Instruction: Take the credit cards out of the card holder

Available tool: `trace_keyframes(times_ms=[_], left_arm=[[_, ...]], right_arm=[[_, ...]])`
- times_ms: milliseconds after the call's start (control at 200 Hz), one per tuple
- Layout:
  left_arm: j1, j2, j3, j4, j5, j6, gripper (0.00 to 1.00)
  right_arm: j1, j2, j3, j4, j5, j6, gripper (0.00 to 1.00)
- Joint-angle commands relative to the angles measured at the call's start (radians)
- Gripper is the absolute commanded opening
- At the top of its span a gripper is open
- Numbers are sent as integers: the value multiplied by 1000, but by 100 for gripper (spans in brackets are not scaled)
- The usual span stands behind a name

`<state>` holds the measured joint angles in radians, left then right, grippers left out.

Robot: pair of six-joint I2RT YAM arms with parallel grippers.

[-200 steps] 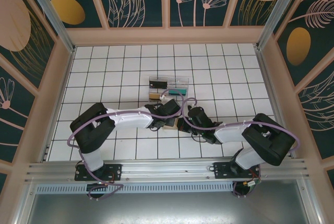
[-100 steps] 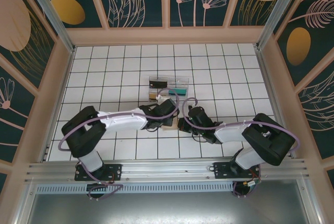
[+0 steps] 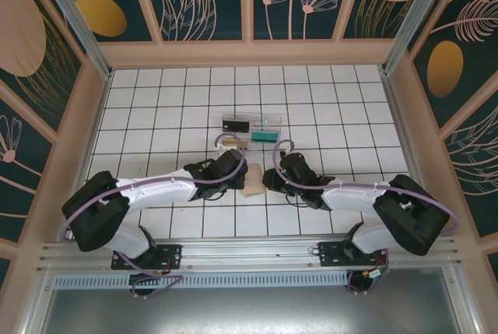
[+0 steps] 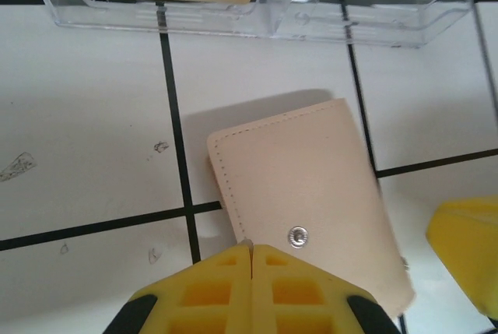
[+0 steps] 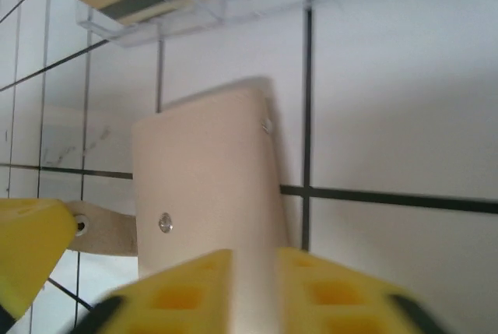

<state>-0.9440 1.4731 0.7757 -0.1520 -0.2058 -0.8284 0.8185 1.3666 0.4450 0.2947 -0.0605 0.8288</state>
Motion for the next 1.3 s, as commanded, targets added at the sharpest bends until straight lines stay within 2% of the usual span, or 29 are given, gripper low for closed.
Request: trace_keyframes(times_ms=[0, 110, 490, 1246, 1296], left_arm=[[5, -80, 3, 72, 18, 0, 0], [4, -126, -5, 99, 50, 2, 0], [5, -153, -75, 135, 54, -24, 0], [4, -183, -17, 146, 116, 3, 0], [4, -178, -12, 147, 121, 3, 0]], right_arm=[[-5, -39, 47, -86, 39, -48, 40], [-7, -44, 60, -90, 28, -41, 55], [-13, -18, 47, -23, -38, 7, 56], [-13, -62, 61, -6, -82, 5, 65], [-13, -57, 63, -6, -87, 3, 68]])
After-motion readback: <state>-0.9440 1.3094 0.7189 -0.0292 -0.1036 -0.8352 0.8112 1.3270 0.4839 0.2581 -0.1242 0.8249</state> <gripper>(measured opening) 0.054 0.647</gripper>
